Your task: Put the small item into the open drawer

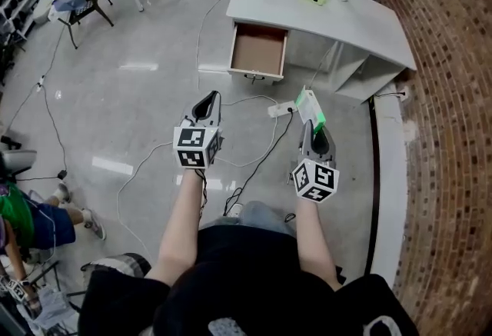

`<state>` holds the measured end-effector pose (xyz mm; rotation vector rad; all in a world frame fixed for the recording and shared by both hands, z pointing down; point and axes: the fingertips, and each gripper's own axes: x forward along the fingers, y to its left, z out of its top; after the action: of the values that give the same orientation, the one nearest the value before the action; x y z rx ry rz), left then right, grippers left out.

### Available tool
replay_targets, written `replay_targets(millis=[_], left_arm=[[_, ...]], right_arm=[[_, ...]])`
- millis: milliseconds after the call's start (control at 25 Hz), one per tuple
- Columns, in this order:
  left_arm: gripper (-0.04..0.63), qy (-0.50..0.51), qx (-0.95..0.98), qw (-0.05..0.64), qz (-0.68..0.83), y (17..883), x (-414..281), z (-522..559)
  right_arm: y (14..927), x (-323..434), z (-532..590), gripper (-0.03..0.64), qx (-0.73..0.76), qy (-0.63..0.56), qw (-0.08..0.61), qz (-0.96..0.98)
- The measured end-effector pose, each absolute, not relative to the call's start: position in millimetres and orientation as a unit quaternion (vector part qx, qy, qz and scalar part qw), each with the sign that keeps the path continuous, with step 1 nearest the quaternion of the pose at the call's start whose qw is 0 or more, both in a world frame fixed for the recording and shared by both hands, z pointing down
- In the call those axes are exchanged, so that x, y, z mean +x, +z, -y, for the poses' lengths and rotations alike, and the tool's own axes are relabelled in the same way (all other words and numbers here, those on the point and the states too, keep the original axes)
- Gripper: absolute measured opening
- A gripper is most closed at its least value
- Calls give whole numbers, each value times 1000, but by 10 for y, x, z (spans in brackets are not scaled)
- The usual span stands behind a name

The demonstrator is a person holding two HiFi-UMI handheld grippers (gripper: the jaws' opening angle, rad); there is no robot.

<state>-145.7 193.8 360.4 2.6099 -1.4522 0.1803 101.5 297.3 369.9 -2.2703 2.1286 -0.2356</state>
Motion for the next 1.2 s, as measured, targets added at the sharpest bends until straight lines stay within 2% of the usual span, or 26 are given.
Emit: replay_targets(millis=[680, 1200], left_arm=[[28, 64, 877, 85, 470, 3791, -1296, -1403], [28, 82, 862, 98, 491, 4064, -914, 44]], right_arm=[[3627, 1184, -2450, 84, -735, -66, 39, -674], [3866, 1645, -803, 84, -717, -87, 41, -690]])
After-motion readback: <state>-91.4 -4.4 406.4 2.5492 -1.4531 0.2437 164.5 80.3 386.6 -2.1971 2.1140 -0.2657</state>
